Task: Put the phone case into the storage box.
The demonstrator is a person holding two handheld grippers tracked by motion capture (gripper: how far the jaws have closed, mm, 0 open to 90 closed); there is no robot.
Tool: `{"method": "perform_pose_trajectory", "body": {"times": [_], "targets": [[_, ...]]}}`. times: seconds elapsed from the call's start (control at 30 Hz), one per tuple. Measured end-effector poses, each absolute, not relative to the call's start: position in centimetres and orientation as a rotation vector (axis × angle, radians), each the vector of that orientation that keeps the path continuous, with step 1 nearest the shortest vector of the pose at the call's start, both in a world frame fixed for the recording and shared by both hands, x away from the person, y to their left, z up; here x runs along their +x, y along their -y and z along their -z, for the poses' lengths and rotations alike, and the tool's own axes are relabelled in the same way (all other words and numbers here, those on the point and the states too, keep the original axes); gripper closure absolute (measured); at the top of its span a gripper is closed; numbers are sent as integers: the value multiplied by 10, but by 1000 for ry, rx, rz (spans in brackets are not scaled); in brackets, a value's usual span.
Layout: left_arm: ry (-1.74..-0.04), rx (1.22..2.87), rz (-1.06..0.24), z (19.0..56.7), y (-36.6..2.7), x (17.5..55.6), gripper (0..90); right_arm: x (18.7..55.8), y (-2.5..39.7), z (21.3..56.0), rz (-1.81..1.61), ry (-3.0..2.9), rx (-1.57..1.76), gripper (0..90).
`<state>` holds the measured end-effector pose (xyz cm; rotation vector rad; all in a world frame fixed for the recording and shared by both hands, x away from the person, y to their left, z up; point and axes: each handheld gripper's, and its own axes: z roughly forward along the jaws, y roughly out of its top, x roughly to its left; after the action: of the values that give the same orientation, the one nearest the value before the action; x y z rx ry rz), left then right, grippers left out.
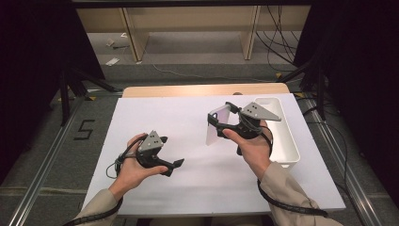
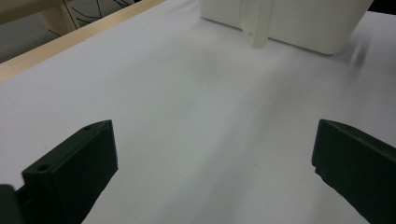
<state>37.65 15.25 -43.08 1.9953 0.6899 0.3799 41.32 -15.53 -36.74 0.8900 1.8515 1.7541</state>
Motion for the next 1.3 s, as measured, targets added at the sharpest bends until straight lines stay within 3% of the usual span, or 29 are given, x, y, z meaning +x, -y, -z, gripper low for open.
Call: {"method": "perform_pose_trajectory", "body": {"times": [1.3], "targets": [[-717,1998,-405,436,-170,380,0,424,186,357,-1710,-1763,957,189]]}}
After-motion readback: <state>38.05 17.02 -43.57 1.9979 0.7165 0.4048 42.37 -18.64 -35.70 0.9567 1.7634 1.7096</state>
